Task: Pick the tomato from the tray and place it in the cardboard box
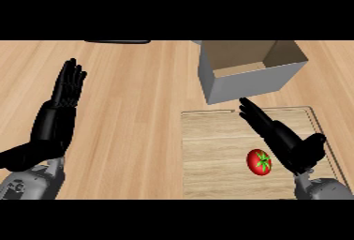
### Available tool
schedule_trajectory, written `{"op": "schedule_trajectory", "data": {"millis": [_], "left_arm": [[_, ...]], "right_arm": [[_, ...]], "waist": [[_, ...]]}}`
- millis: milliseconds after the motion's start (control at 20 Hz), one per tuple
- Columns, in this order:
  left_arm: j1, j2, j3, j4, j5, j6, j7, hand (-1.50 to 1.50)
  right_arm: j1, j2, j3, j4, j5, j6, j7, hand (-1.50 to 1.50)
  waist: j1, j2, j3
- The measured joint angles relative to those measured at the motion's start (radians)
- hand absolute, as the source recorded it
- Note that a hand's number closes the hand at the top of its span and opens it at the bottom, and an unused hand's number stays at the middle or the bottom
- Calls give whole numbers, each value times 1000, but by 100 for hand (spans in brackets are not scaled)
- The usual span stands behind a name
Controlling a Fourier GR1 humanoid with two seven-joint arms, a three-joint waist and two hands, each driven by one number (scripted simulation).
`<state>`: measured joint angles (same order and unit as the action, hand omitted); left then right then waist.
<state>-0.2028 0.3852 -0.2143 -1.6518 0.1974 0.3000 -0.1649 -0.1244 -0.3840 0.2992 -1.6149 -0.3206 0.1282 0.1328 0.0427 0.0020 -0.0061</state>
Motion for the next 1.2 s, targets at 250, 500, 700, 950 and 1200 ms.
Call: {"op": "schedule_trajectory", "data": {"millis": [250, 500, 700, 950, 1200], "left_arm": [[65, 90, 58, 98, -53, 24, 67, 0], [127, 153, 74, 203, -99, 42, 140, 0], [136, 179, 85, 261, -118, 46, 174, 0], [125, 188, 90, 299, -125, 33, 193, 0], [95, 186, 87, 325, -137, 26, 212, 0]], "right_arm": [[-23, 0, -54, 59, -122, 166, -116, -150], [-87, -141, -66, 0, 63, 272, -293, -150], [-9, -138, -81, 138, 74, 380, -563, -150], [-19, -161, -113, 312, 110, 427, -798, -150], [-93, -235, -92, 399, 286, 313, -938, -150]], "waist": [[-16, 5, 8], [-23, -4, 9], [-28, 11, 13], [-20, 14, 14], [-15, 12, 13]]}}
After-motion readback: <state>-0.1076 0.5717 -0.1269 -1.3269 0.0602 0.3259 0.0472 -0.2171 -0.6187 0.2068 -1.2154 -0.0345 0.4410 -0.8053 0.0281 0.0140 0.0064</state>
